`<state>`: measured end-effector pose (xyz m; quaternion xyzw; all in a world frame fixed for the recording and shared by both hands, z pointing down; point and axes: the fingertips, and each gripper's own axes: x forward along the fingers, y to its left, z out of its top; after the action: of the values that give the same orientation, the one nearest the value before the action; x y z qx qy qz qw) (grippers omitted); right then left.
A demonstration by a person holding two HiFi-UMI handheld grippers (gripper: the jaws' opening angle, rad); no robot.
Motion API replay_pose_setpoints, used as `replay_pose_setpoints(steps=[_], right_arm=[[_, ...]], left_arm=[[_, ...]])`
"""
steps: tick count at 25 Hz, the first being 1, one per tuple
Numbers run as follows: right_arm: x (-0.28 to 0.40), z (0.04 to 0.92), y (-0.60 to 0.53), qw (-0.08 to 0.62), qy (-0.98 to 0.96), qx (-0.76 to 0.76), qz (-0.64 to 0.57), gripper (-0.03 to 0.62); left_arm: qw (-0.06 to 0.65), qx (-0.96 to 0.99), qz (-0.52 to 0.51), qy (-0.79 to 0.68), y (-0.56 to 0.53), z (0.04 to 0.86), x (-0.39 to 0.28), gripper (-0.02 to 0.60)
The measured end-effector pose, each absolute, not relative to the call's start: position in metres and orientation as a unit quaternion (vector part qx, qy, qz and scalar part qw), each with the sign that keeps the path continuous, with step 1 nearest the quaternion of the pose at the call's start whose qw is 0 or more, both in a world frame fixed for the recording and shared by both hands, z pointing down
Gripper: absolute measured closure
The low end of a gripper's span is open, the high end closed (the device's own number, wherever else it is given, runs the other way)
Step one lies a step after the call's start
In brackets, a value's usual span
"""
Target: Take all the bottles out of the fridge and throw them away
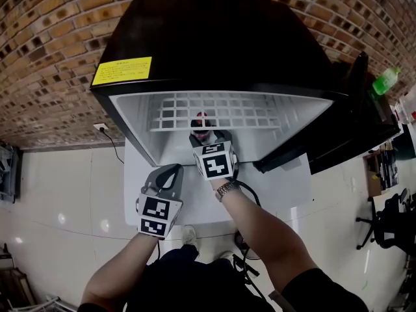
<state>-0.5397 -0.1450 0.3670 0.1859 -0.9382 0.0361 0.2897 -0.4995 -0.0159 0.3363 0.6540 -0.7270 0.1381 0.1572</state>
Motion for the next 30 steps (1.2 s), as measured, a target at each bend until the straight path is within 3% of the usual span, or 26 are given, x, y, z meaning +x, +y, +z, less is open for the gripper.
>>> replay_pose_setpoints(steps=[14,30], right_arm=[[-0.557,0.377,-0.154,0.288,-0.939,0.183,0.030,0.293],[-0.475,0.356,-0.118,0.262,-0.950,0.164,0.032,0.298]], left_arm=[[0.171,0.642,0.142,-0.734,-0.009,0.346,-0.513,0.578],[0.158,0.655,0.149,-0.724,-0.013,0.337,-0.449,0.578]])
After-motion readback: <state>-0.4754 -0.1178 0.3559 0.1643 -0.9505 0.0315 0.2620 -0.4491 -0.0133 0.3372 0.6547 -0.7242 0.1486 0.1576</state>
